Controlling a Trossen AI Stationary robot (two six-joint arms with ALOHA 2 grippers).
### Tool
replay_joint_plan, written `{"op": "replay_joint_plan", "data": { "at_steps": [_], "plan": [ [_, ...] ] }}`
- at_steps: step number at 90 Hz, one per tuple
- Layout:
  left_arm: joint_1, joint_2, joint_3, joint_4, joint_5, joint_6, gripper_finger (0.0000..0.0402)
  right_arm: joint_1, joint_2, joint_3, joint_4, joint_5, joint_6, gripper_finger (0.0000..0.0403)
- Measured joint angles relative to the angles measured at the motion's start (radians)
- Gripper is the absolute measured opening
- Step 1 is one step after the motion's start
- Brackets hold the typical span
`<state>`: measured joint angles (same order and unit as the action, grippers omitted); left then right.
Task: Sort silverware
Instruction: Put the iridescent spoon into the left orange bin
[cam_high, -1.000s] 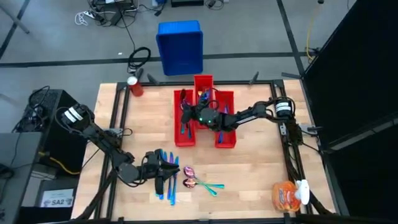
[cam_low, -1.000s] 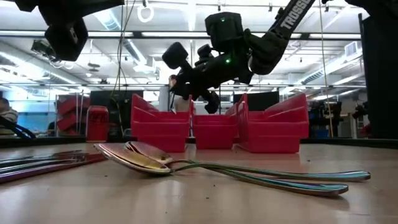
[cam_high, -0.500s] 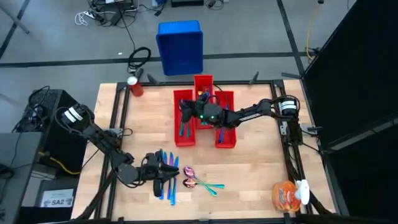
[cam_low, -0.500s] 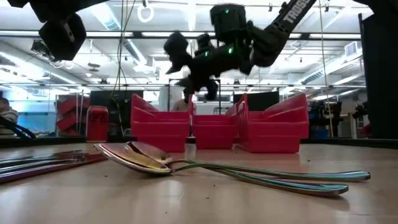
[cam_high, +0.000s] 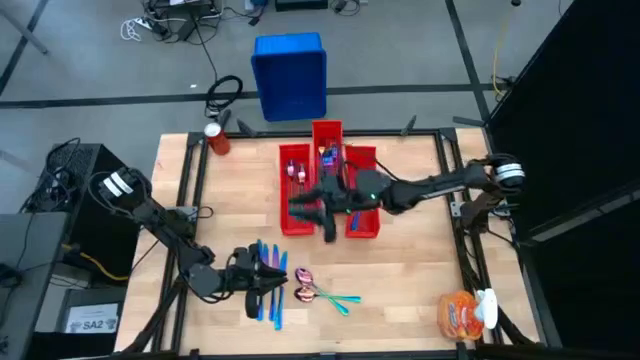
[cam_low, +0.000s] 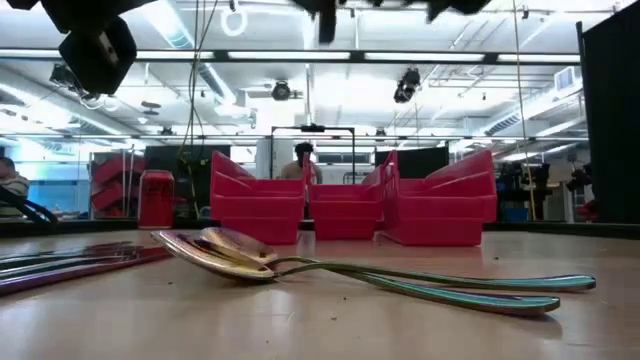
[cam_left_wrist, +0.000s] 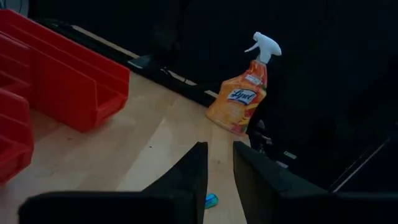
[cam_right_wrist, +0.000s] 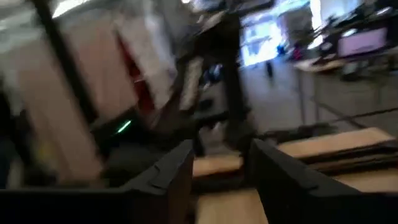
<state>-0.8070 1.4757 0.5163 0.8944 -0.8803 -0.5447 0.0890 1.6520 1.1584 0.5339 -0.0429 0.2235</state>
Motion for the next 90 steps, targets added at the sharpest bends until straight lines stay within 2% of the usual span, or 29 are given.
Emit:
{"op": "replay_joint_plan", "data": {
  "at_steps": [12, 24, 42, 63, 78, 90],
  "plan": [
    [0.001, 0.001, 0.000, 0.027, -0.002, 0.070, 0.0061, 0.088, -0.046, 0.000, -0.101, -0.002, -0.049, 0.0120],
    [0.001, 0.001, 0.000, 0.141, -0.002, 0.195, 0.0061, 0.167, -0.068, 0.000, -0.167, -0.002, -0.052, 0.0112],
    [0.001, 0.001, 0.000, 0.354, 0.092, 0.402, 0.0061, 0.264, -0.071, 0.000, -0.194, -0.002, -0.086, 0.0112],
    [0.000, 0.001, 0.000, 0.385, 0.114, 0.433, 0.0061, 0.376, -0.071, 0.000, -0.332, 0.007, -0.060, 0.0126],
    [0.000, 0.001, 0.000, 0.388, 0.115, 0.432, 0.0061, 0.492, -0.070, -0.001, -0.551, 0.194, -0.054, 0.0127],
    [0.000, 0.001, 0.008, 0.388, 0.115, 0.431, 0.0061, 0.560, -0.068, -0.001, -0.655, 0.331, -0.004, 0.0118]
  ]
}}
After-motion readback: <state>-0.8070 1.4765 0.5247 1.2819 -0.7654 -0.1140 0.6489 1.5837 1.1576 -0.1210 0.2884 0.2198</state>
